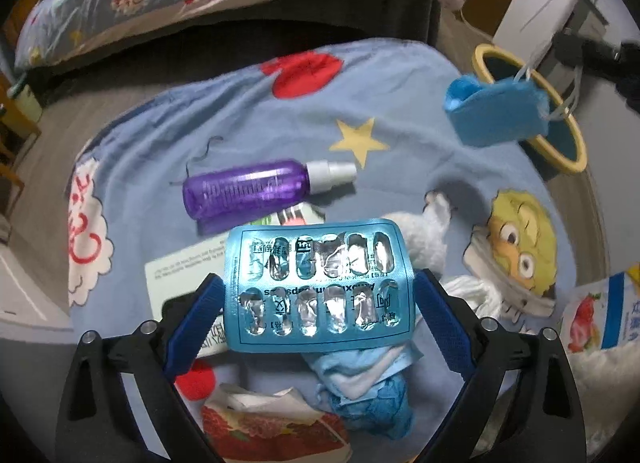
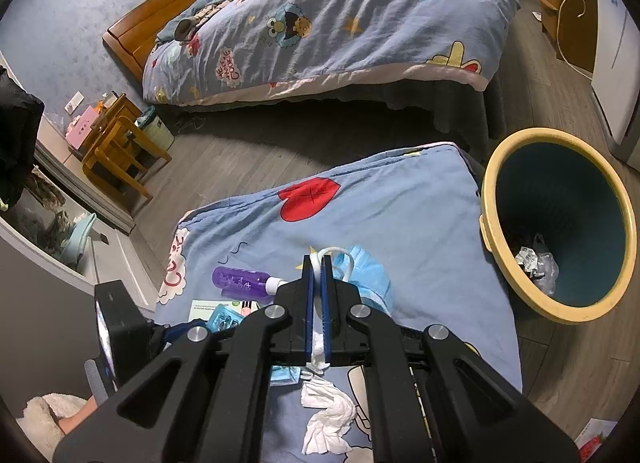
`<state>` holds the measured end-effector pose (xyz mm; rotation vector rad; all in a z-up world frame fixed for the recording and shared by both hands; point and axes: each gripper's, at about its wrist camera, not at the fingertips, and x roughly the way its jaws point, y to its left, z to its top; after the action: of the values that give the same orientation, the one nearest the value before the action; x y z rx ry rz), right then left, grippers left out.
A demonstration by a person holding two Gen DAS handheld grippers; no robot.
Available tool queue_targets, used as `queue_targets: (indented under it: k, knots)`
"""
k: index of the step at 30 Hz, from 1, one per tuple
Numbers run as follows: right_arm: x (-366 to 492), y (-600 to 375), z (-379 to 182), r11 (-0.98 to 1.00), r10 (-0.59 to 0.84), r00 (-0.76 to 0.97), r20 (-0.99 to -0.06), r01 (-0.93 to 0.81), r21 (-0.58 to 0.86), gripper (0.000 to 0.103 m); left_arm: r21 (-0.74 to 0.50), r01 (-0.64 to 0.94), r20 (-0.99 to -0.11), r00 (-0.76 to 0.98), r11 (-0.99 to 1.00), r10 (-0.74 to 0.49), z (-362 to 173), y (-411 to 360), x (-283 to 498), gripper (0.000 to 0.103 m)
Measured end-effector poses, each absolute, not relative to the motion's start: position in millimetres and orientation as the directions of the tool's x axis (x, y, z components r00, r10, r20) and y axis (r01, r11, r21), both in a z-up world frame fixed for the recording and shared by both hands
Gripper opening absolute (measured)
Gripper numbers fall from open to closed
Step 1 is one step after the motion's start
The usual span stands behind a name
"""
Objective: Collect trash
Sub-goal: 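Carry the mask and blister over the bin and open both tools to drop them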
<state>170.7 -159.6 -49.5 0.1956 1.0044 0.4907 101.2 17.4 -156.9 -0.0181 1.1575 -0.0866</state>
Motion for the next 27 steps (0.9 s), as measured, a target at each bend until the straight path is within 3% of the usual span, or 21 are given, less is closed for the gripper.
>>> queue_targets:
  k: [18,27]
  knots:
    - [188.8,-215.5,-5.6,0.857,0.511,0.541,-0.668,-0.259,0.445,0.003,-0.097,0.053,-0.789,0.605,0.994,-0.109,-73.8,11.7,108.4,0.094]
    - [206.8,-273.0,0.8,0.858,0.483,0.592,-0.645,-0.171,0.485,0.003,-0.040,0.142,-0.765,0.633,0.989,-0.121,-51.7,-40.9,137.0,0.094]
